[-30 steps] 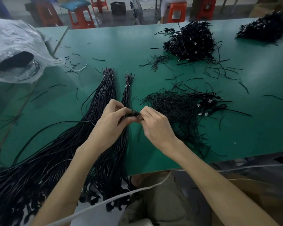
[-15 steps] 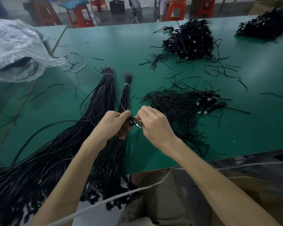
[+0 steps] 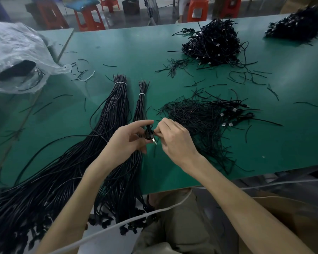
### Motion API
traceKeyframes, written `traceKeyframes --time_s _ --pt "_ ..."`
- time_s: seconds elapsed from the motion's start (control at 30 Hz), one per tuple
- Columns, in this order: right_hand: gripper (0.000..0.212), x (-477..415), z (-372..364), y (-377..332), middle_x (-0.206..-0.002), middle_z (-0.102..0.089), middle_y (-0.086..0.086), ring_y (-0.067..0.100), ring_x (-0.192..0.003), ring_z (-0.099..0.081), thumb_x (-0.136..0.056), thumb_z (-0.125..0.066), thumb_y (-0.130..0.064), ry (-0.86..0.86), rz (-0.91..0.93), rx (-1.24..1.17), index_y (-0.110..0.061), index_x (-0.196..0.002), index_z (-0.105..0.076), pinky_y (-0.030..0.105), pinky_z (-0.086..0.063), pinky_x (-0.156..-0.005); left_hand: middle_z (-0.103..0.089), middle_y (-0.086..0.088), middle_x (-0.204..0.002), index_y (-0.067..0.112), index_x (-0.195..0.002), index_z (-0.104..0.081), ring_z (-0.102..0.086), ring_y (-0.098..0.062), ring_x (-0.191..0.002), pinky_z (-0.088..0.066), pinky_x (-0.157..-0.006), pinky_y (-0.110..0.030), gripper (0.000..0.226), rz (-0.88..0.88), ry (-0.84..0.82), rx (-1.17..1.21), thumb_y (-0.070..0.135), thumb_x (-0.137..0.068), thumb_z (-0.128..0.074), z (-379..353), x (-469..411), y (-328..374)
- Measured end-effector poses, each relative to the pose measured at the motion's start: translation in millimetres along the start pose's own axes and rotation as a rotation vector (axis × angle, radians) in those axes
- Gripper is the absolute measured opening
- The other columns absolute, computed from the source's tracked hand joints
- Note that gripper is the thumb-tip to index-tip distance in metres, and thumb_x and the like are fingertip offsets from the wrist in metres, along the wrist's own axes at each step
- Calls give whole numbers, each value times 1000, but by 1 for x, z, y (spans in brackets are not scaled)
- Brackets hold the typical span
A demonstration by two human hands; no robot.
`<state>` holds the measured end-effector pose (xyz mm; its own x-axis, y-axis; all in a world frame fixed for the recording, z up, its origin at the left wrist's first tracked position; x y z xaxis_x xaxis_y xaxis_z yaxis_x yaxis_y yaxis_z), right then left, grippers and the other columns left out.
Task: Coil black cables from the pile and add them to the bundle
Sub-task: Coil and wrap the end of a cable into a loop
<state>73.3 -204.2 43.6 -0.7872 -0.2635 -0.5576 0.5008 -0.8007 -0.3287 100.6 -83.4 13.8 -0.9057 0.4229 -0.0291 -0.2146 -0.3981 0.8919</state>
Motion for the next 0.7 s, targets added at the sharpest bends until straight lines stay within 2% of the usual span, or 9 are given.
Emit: traceKeyframes --time_s 0.07,0.1,0.13,0.2,0.3,0.4,0.47,0.6,0.7 --pt "17 1 1 0 -81 -60 11 29 -70 -60 -83 -66 14 4 2 7 -1 -85 -61 42 -55 -66 -73 5 -90 25 -130 -67 -70 -12 -71 -59 -78 -33 40 7 58 -136 10 -93 -73 6 -2 -2" --pt "16 2 2 -1 -81 -60 12 29 -70 -60 -83 -66 15 8 5 11 0 -86 -61 42 -55 -66 -72 8 -90 26 -123 -70 -67 -7 -72 -56 -76 -26 31 -2 82 -199 17 -93 -73 7 -2 0" --pt "15 2 2 -2 -81 -61 12 30 -70 -60 -83 -66 14 12 10 15 1 -87 -62 43 -55 -67 -68 10 -91 26 -115 -72 -63 -3 -75 -50 -72 -18 21 -16 108 -265 24 -94 -71 9 -3 3" --pt "12 2 3 -3 -82 -62 13 31 -72 -62 -84 -69 11 18 15 11 1 -86 -62 44 -56 -69 -59 10 -87 25 -97 -69 -56 -1 -75 -40 -63 -15 10 -9 162 -352 34 -98 -65 11 -6 5" --pt "14 -1 4 -7 -79 -61 10 29 -68 -59 -89 -70 5 48 31 -5 -2 -82 -61 42 -53 -66 -50 4 -74 18 -70 -52 -47 -10 -62 -35 -57 -26 40 23 232 -415 39 -105 -54 12 -7 4" --pt "16 -1 2 -9 -79 -60 9 27 -69 -59 -86 -70 10 53 66 22 -3 -82 -61 40 -53 -67 -43 1 -57 10 -60 -40 -32 -13 -48 -29 -47 -27 56 76 259 -436 41 -106 -50 14 -7 3" --pt "17 0 2 -13 -79 -60 9 27 -71 -59 -86 -68 12 63 112 67 -4 -83 -61 38 -52 -68 -39 -2 -51 10 -59 -42 -30 -14 -44 -26 -43 -24 56 193 219 -340 40 -105 -52 15 -10 -9" --pt "20 1 4 -18 -75 -57 7 25 -67 -55 -91 -68 7 139 160 152 -7 -79 -59 36 -47 -65 -42 2 -50 12 -63 -54 -34 -15 -43 -26 -40 -21 43 470 156 188 29 -102 -56 0 -11 -39" --pt "20 5 4 -14 -75 -57 7 25 -67 -55 -91 -69 7 153 130 137 -6 -79 -59 35 -47 -64 -45 3 -51 9 -72 -59 -36 -14 -41 -26 -39 -21 39 494 108 260 32 -103 -56 -7 -11 -43"
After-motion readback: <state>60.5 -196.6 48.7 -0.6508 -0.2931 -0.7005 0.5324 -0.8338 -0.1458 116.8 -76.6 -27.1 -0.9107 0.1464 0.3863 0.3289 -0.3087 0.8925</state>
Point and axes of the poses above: each hand's wrist, its own x-axis away from the middle knuckle, its own z-axis out of the back of the hand, y = z × x, the point moved 10 cm from there along -x, towards the middle knuckle
